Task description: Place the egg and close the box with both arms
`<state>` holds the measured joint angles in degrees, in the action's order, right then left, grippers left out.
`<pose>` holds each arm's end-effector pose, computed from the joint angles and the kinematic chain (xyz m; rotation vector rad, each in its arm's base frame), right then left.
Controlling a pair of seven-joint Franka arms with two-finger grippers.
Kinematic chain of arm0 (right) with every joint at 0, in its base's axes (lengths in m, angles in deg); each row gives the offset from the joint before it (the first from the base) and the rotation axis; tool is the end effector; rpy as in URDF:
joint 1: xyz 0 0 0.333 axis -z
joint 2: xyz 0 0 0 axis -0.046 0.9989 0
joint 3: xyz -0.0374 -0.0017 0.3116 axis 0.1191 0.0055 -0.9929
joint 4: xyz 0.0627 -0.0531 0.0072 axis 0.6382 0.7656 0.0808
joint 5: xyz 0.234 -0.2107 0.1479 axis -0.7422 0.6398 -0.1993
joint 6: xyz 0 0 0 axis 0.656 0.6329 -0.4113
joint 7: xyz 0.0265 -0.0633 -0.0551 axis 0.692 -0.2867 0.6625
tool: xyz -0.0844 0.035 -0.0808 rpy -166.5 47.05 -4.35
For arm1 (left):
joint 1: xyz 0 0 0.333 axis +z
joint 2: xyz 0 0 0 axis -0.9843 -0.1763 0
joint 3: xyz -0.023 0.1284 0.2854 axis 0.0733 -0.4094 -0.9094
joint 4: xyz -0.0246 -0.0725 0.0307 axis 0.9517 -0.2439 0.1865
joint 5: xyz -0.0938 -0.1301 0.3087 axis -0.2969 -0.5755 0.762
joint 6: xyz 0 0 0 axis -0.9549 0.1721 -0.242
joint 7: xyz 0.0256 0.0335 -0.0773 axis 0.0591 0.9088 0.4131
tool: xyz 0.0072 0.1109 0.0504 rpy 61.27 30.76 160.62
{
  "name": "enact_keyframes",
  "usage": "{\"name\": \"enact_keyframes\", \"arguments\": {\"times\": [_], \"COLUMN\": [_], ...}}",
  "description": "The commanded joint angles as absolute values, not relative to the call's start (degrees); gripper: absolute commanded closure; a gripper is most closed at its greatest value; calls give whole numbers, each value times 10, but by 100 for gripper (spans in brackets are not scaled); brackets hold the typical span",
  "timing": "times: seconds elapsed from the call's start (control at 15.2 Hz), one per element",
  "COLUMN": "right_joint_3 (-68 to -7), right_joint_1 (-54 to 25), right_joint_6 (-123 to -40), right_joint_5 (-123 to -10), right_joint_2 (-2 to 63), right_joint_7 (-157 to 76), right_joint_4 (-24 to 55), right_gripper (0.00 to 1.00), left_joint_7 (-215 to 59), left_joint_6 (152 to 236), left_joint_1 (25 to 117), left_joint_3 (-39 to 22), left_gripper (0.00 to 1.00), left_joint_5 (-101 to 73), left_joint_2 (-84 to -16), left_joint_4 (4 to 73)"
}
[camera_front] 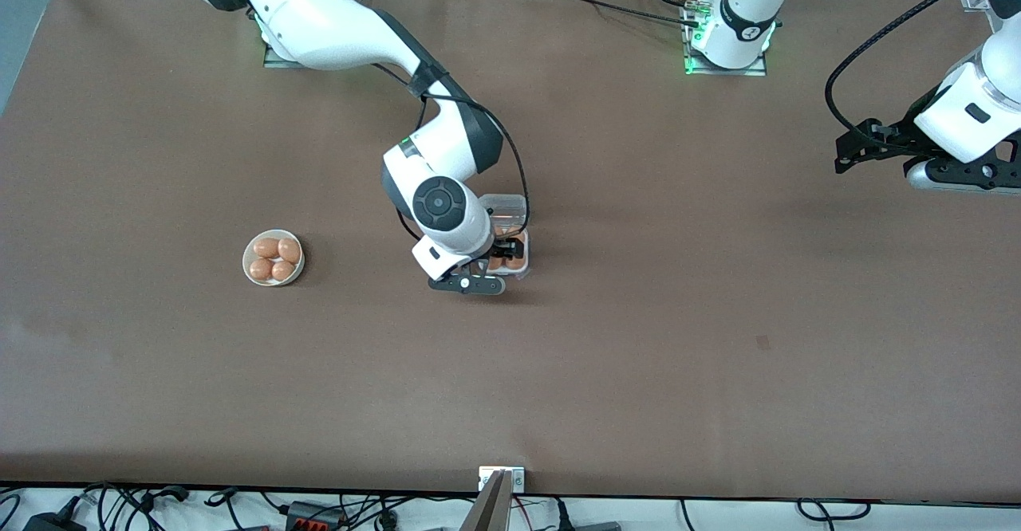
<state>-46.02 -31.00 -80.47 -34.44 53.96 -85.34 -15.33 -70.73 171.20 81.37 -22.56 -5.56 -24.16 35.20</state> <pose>0.5729 0.4250 0.2942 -3.0485 0.1570 0.1303 0.5085 -0.0236 0.5683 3.1350 -0.0833 -0.0523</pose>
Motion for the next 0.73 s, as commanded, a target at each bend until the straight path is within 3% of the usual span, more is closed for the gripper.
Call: {"name": "enact_keyframes", "arguments": {"times": [0.0,0.26,0.66], "right_joint_3": [-435,-386,-313], "right_joint_1": [-283,-246,-215], "right_joint_6": [-744,-642,-575], "right_joint_5": [-341,-332,-331], "right_joint_2": [459,395,328], "right_joint_7": [-835,-744,-642], "right_joint_4": [-143,-143,-143], "right_gripper": [0,0,0], "left_joint_7": [-711,-712,-711], "left_joint_6": [1700,1700,1700], "left_joint_1": [813,813,814], "left_joint_3": [-216,-216,-216], "left_gripper": [0,0,0], "left_joint_5": [-49,-49,-49], "left_joint_2": [-237,-237,-237], "left_joint_4": [344,344,344]}}
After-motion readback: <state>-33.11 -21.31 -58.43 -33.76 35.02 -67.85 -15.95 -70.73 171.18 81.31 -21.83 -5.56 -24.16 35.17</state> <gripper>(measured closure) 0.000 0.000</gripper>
